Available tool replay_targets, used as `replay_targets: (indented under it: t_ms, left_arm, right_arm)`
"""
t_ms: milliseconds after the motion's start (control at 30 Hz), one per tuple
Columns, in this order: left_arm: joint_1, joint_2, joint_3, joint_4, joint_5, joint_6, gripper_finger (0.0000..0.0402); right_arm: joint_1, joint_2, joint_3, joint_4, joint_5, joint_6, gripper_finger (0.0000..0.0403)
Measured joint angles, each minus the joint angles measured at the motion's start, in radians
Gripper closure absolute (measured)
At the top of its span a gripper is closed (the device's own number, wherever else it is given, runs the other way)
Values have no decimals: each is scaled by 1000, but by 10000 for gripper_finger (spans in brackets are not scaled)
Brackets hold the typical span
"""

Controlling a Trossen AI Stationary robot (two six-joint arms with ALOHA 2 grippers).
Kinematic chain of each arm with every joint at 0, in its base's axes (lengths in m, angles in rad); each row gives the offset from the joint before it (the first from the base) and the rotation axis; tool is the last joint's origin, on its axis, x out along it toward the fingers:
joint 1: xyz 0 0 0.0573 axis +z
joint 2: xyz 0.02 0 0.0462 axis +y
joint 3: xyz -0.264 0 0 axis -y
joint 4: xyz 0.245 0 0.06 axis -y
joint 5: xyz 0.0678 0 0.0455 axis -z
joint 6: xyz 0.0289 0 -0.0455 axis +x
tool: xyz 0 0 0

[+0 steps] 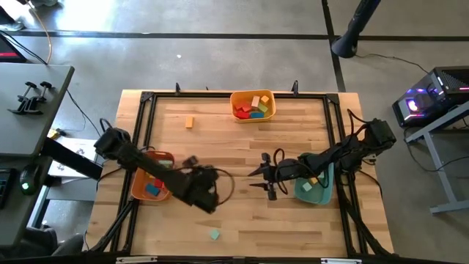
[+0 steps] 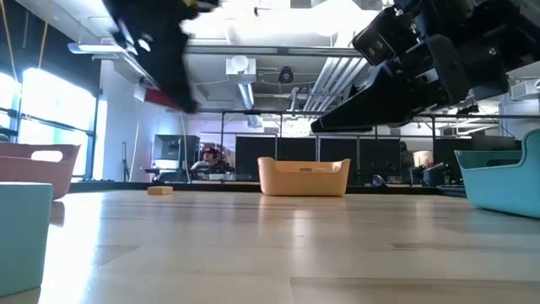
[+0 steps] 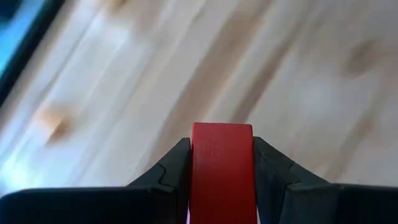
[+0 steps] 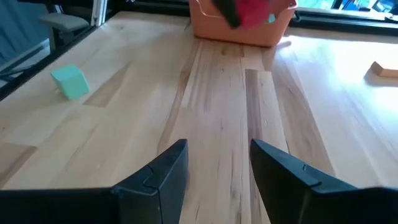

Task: Sort blocks by size
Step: Put the red medium block into the orange bin, then put the light blue small block into the green bin

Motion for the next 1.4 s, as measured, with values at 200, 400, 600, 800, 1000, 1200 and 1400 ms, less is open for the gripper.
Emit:
replay_targets:
  t_ms: [200, 400, 600, 800, 1000, 1200, 1400]
  left_arm:
    - [-95, -7, 36, -499, 179, -459, 304]
    - [-193, -113, -114, -480, 362, -730, 304]
    - [-277, -273, -311, -414, 432, -1011, 304]
    - [-274, -426, -550, -173, 432, -1067, 302]
    - [-240, -464, -655, -134, 446, -1066, 245]
    - [-235, -473, -630, -206, 444, -1059, 193]
    - [-240, -484, -554, -137, 372, -954, 183]
  right_arm:
    - [0, 0, 0, 7, 0, -2, 231]
    - [3, 4, 0, 1, -2, 5, 231]
    - [4, 11, 0, 5, -5, -2, 231]
    - [4, 11, 0, 8, -5, -17, 231]
    - [4, 11, 0, 8, -8, -18, 231]
    - [4, 11, 0, 8, -8, -21, 231]
    - [4, 11, 0, 8, -8, -31, 231]
